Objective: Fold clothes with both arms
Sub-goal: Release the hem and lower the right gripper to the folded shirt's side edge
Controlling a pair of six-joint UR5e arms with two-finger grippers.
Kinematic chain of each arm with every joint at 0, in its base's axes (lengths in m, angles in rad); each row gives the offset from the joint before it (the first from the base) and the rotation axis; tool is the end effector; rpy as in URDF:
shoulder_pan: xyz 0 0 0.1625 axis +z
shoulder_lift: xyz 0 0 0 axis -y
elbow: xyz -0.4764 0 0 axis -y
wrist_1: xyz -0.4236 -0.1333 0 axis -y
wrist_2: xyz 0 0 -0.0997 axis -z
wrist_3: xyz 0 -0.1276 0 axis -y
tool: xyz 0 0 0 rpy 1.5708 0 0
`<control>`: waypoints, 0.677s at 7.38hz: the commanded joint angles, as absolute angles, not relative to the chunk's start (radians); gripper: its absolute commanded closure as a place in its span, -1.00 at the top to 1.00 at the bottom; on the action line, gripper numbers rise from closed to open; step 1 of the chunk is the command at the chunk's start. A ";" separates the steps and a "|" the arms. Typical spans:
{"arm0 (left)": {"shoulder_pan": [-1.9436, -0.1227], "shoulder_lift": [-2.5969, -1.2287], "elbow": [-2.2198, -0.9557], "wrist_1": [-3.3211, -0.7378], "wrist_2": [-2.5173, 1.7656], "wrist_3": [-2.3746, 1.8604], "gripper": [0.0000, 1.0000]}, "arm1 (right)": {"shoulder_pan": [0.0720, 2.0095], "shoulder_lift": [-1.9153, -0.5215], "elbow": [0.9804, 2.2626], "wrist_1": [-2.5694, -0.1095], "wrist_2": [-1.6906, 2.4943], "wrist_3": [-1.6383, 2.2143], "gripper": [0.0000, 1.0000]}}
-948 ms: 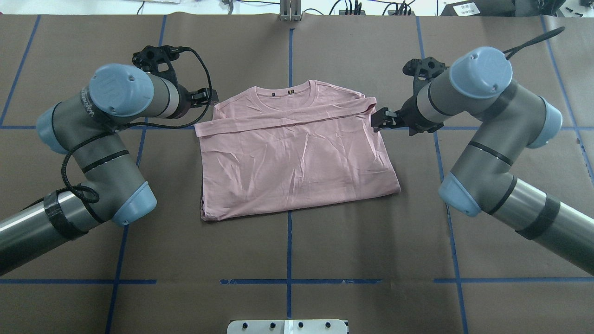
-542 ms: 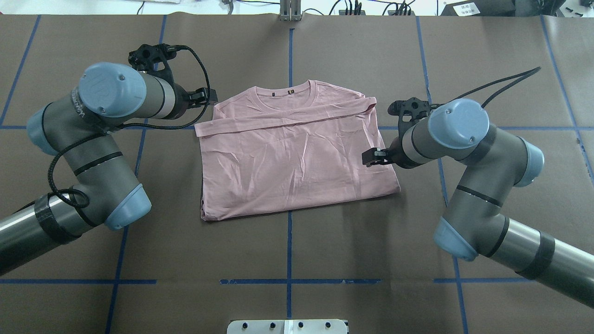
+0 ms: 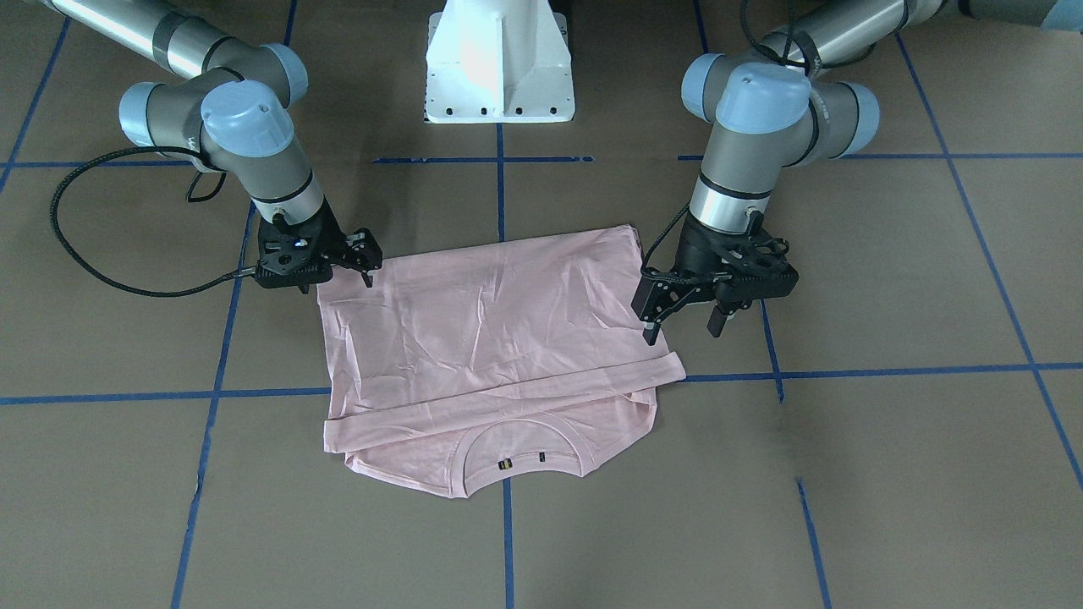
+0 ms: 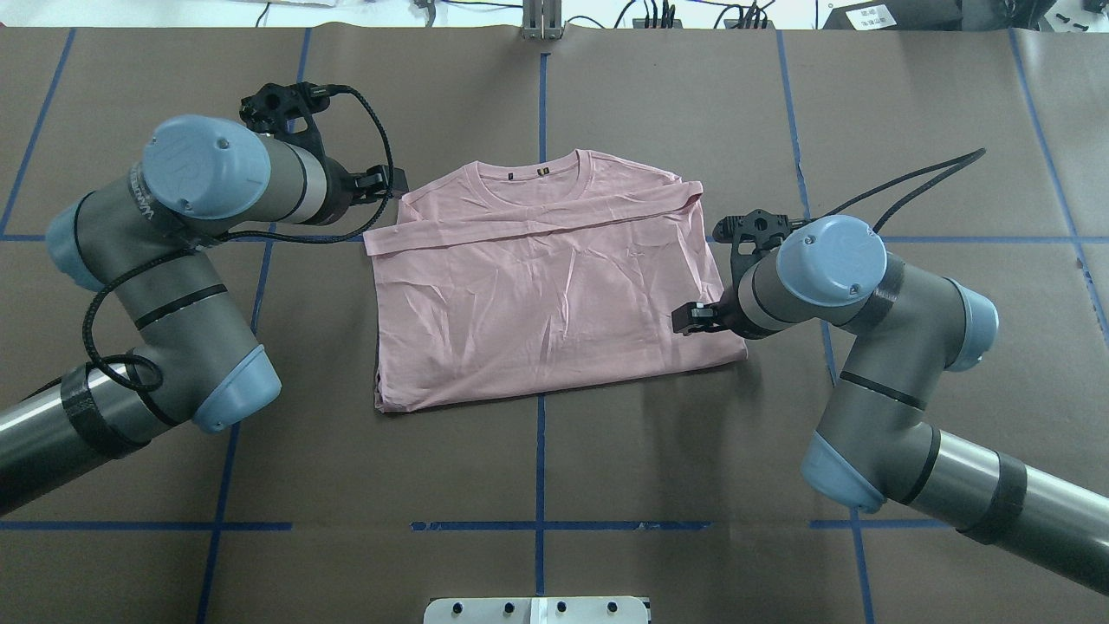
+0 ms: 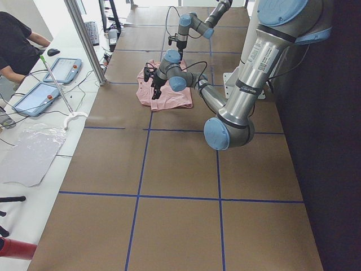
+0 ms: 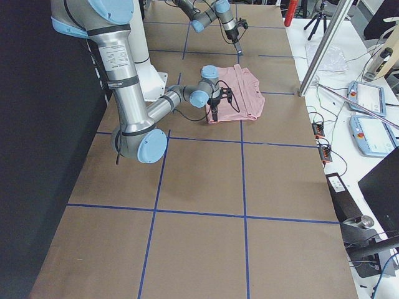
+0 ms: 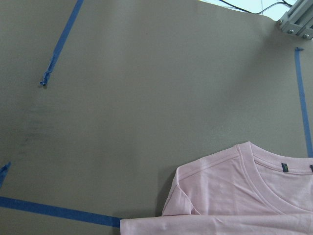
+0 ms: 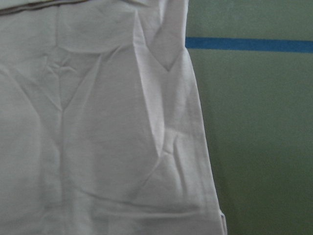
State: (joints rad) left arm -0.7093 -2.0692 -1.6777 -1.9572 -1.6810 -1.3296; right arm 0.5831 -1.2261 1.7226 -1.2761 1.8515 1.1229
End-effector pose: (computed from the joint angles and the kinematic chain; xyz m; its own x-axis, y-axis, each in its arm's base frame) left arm 0.4814 -0.5704 0.3259 0.5412 -0.1516 -0.8271 0.4616 0.8757 0.1415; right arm -0.5227 -0.4621 0.4244 0.6868 -0.0454 0.7254 -0.0745 0.9884 0.1325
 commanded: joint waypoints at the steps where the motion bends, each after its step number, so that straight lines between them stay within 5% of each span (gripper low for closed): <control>1: -0.709 -2.069 -1.683 -1.956 -1.681 -1.330 1.00 | 0.581 -1.227 1.720 -1.315 1.855 1.123 0.99; 2: -0.709 -2.069 -1.684 -1.956 -1.681 -1.330 1.00 | 0.581 -1.227 1.718 -1.316 1.856 1.123 0.92; 4: -0.709 -2.069 -1.690 -1.956 -1.681 -1.330 1.00 | 0.580 -1.229 1.713 -1.316 1.861 1.121 0.40; 5: -0.709 -2.069 -1.692 -1.956 -1.681 -1.330 1.00 | 0.580 -1.229 1.716 -1.316 1.890 1.121 -0.17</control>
